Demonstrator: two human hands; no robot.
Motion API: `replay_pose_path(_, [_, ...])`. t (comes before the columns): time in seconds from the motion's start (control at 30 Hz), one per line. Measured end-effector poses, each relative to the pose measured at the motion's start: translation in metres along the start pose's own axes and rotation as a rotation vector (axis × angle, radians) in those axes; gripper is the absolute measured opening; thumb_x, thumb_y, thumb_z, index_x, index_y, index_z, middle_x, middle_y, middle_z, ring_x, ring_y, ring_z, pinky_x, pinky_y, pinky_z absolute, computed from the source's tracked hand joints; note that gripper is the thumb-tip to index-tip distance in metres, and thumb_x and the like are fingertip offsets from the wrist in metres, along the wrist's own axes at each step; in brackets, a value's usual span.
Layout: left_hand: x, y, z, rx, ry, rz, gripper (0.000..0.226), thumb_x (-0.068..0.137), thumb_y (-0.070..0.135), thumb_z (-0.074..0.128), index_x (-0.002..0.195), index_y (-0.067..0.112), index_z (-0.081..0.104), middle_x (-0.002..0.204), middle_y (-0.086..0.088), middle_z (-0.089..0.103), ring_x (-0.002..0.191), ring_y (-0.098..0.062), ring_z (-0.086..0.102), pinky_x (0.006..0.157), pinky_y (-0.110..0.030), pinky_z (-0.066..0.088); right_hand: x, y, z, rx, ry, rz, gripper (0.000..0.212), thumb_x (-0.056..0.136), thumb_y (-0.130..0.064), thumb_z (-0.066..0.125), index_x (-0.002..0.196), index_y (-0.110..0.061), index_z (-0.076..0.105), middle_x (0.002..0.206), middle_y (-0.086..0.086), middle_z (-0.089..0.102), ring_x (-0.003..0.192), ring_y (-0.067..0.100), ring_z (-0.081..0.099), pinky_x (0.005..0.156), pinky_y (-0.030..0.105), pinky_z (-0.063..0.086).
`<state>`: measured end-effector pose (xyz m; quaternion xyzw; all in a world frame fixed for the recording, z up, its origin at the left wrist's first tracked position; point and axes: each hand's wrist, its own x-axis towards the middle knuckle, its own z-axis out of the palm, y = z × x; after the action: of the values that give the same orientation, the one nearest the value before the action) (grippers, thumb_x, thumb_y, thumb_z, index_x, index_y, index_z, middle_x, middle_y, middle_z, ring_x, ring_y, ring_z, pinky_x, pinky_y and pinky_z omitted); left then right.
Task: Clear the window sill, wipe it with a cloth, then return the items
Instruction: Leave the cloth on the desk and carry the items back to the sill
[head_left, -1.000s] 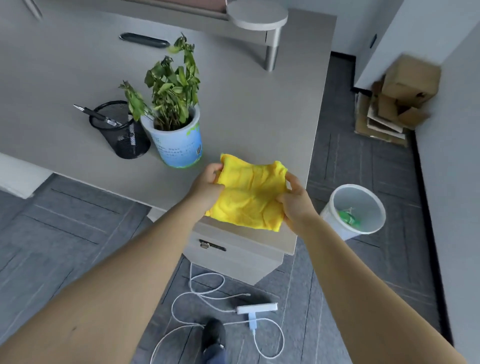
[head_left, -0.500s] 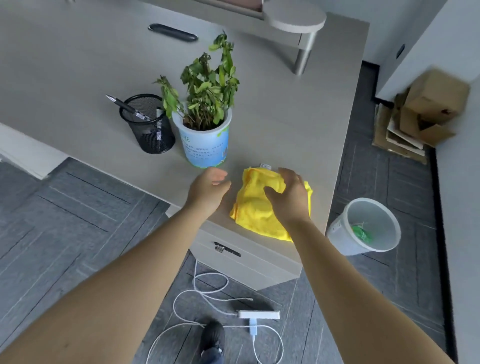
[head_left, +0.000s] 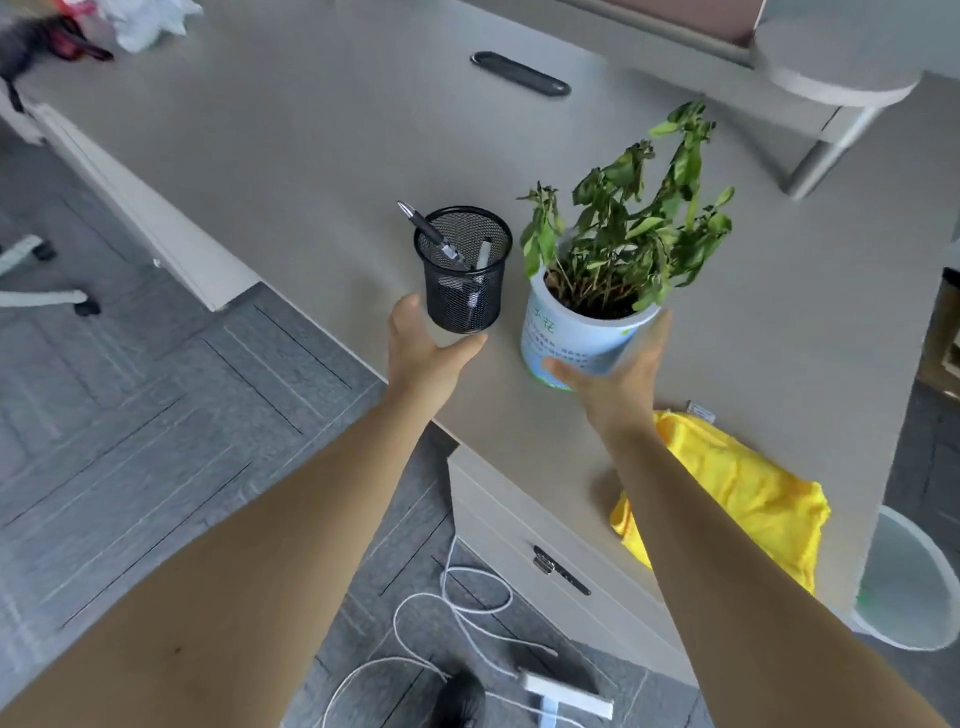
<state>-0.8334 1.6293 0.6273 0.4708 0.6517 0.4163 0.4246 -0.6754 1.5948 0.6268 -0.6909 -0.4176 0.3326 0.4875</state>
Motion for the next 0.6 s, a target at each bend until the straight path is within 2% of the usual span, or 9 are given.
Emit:
replay_pose_path(0.13, [0.036,-0.005,0.008,-0.129,-0.022,-0.028,0.105,0.064,0.012,0.077,0.141,0.009,0.006,0.152,-0.010,0.013,0.138,-0.017,0.018,0.112,-0.028,0.022,0.015,0.008,0.007,0.112,-0.019,-0.037,0.130,0.038,-0.034,0.084,0.144,-0.012,0.012,0.144,0.006,0.036,0.134,0.021,0.038,0.112,0.045,0.034])
replay_pose_path(0.2, [0.050,-0.006,0.011,-0.198,-0.059,-0.017,0.110,0.054,0.012,0.082,0.138,0.009,0.012,0.148,-0.005,0.025,0.130,-0.011,0.031,0.108,-0.025,0.030,0.020,0.012,0.008,0.123,-0.015,-0.055,0.121,0.040,-0.029,0.085,0.141,-0.011,0.020,0.134,-0.001,0.044,0.124,0.015,0.045,0.108,0.038,0.040])
replay_pose_path(0.27, [0.061,-0.009,0.014,-0.230,-0.080,0.041,0.092,0.044,0.011,0.081,0.120,0.014,0.029,0.123,0.007,0.047,0.110,-0.004,0.050,0.096,-0.028,0.043,0.023,0.014,0.008,0.113,0.005,-0.061,0.109,0.044,-0.024,0.083,0.137,-0.011,0.027,0.123,-0.009,0.048,0.115,0.010,0.048,0.102,0.031,0.043])
replay_pose_path(0.3, [0.064,-0.008,0.015,-0.237,-0.083,0.078,0.082,0.044,0.009,0.078,0.112,0.019,0.033,0.112,0.011,0.050,0.102,-0.003,0.053,0.093,-0.029,0.045,0.025,0.014,0.008,0.103,0.017,-0.062,0.106,0.045,-0.022,0.083,0.136,-0.013,0.029,0.119,-0.012,0.048,0.113,0.009,0.049,0.101,0.030,0.043])
replay_pose_path(0.37, [0.069,-0.009,0.017,-0.235,-0.082,0.105,0.080,0.044,0.008,0.078,0.111,0.018,0.037,0.112,0.005,0.052,0.104,-0.011,0.055,0.096,-0.035,0.046,0.029,0.016,0.008,0.095,0.047,-0.058,0.103,0.047,-0.017,0.086,0.134,-0.015,0.031,0.117,-0.013,0.049,0.112,0.009,0.049,0.101,0.031,0.043])
replay_pose_path(0.43, [0.073,-0.010,0.016,-0.209,-0.075,0.130,0.088,0.041,0.013,0.081,0.118,0.011,0.038,0.119,-0.002,0.055,0.109,-0.018,0.056,0.098,-0.040,0.047,0.033,0.016,0.010,0.095,0.087,-0.053,0.101,0.049,-0.012,0.088,0.132,-0.014,0.032,0.121,-0.005,0.049,0.116,0.014,0.049,0.104,0.036,0.043])
replay_pose_path(0.5, [0.076,-0.009,0.014,-0.157,-0.093,0.147,0.090,0.038,0.022,0.083,0.118,0.011,0.045,0.121,-0.008,0.059,0.110,-0.021,0.058,0.098,-0.045,0.047,0.035,0.014,0.013,0.100,0.126,-0.058,0.101,0.049,-0.010,0.089,0.132,-0.010,0.031,0.125,0.001,0.048,0.118,0.017,0.049,0.104,0.037,0.043])
replay_pose_path(0.6, [0.079,-0.010,0.011,-0.063,-0.122,0.182,0.077,0.040,0.027,0.082,0.110,0.009,0.055,0.112,-0.010,0.066,0.104,-0.022,0.063,0.096,-0.047,0.049,0.036,0.010,0.014,0.106,0.158,-0.069,0.100,0.049,-0.007,0.089,0.130,-0.006,0.031,0.120,0.000,0.047,0.113,0.014,0.049,0.102,0.032,0.044])
